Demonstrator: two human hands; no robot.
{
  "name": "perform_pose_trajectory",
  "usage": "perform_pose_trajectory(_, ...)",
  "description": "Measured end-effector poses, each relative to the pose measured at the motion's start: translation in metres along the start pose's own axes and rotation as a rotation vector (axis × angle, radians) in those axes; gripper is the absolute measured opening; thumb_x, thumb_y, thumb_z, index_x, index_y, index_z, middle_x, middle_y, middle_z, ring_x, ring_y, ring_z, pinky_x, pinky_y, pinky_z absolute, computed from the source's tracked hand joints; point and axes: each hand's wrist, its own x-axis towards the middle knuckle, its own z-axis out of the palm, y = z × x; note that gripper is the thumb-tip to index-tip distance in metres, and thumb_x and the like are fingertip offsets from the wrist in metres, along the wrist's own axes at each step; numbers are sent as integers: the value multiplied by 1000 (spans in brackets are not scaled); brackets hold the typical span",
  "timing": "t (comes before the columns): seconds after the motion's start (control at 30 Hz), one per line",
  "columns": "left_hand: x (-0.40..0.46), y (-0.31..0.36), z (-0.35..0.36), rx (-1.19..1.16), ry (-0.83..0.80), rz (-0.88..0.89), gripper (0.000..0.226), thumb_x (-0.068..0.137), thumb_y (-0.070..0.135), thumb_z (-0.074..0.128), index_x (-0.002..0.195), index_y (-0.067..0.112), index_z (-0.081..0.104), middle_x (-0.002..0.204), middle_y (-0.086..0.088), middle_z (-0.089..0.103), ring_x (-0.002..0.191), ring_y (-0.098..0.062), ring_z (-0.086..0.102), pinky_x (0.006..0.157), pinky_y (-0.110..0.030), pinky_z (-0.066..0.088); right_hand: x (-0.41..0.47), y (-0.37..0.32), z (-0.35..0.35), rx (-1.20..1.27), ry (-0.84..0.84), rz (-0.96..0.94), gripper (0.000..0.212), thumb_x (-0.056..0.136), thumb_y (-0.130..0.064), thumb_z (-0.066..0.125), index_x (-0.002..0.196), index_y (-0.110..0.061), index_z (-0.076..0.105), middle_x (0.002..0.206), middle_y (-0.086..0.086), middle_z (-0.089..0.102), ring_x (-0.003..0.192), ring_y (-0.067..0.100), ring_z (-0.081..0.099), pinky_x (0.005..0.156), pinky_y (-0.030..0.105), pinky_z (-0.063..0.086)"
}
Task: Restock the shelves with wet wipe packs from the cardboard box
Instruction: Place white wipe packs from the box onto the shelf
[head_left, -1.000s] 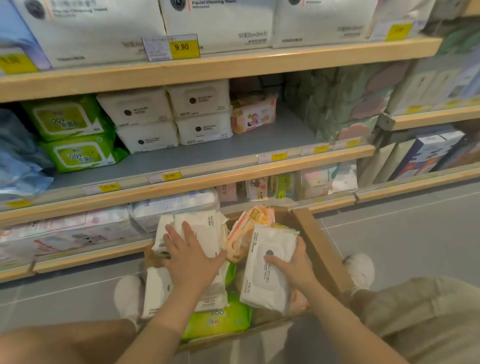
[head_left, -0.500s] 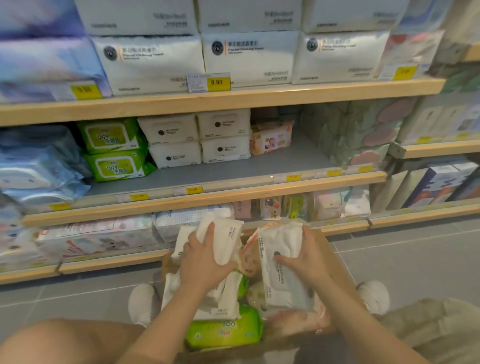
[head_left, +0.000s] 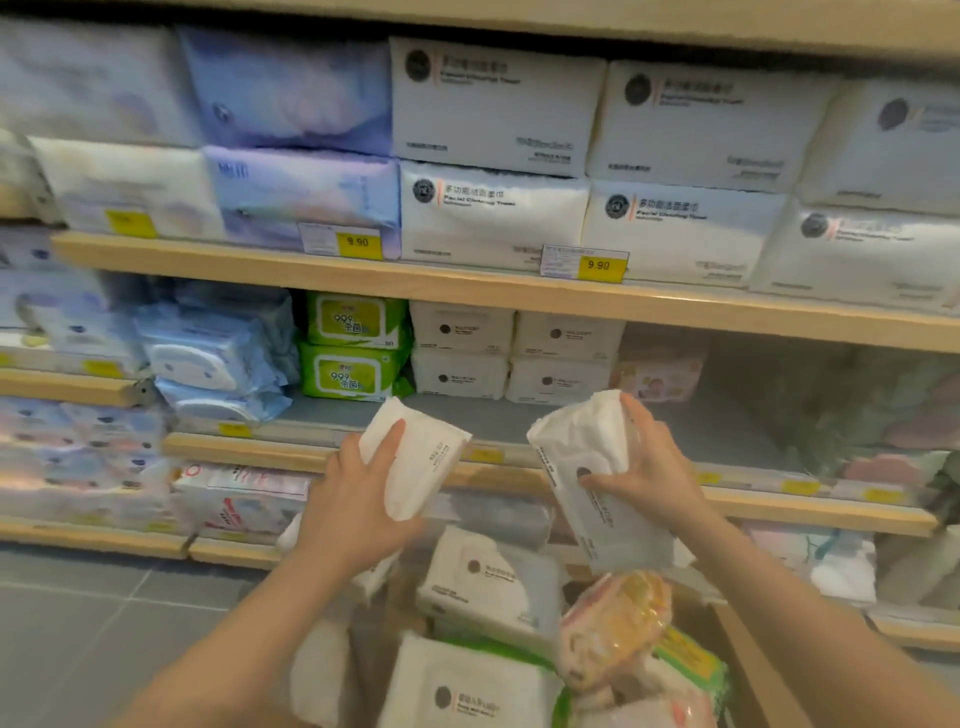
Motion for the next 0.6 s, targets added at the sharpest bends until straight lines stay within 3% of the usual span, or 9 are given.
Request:
perform_pose_trajectory(0.13, 9, -37, 6, -14, 40, -49, 110, 49, 72, 31, 148, 35, 1, 139, -5, 19, 121, -29, 33, 95, -42, 39, 49, -29, 29, -102, -79, -98, 109, 64, -41, 82, 147, -36, 12, 137, 5, 37, 124, 27, 39, 93, 41, 39)
perform_pose_trajectory(0.3, 21, -65, 14, -61, 51, -91, 110, 48, 71, 34, 148, 35, 6, 136, -7, 25, 117, -32, 37, 92, -43, 42, 102, -66, 64, -375, -177, -253, 101, 68, -43, 78, 145, -37, 12, 131, 5, 38, 119, 30, 41, 78, 38, 39)
perform_pose_trajectory(0.43, 32, -84, 26, -91, 79, -122, 108, 51, 72, 35, 149, 32, 11, 132, -9, 29, 115, -31, 38, 87, -41, 42, 142, -85, 99, -571, -207, -320, 97, 71, -45, 73, 146, -38, 11, 133, 8, 46, 118, 32, 46, 87, 41, 42)
perform_pose_trajectory(0.5, 36, -92, 31, -60, 45, -130, 109, 50, 75, 30, 148, 33, 6, 132, -7, 28, 117, -28, 35, 88, -39, 40, 159, -87, 117, -564, -252, -292, 94, 71, -48, 71, 145, -38, 14, 125, 6, 51, 112, 30, 50, 81, 37, 41)
perform_pose_trajectory(0.6, 42, -101, 37, -45, 2, -149, 112, 47, 75, 28, 148, 35, 3, 134, -6, 26, 120, -27, 33, 92, -38, 40, 179, -91, 139, -615, -333, -321, 85, 75, -44, 69, 145, -36, 23, 94, 0, 49, 92, 24, 46, 75, 33, 32)
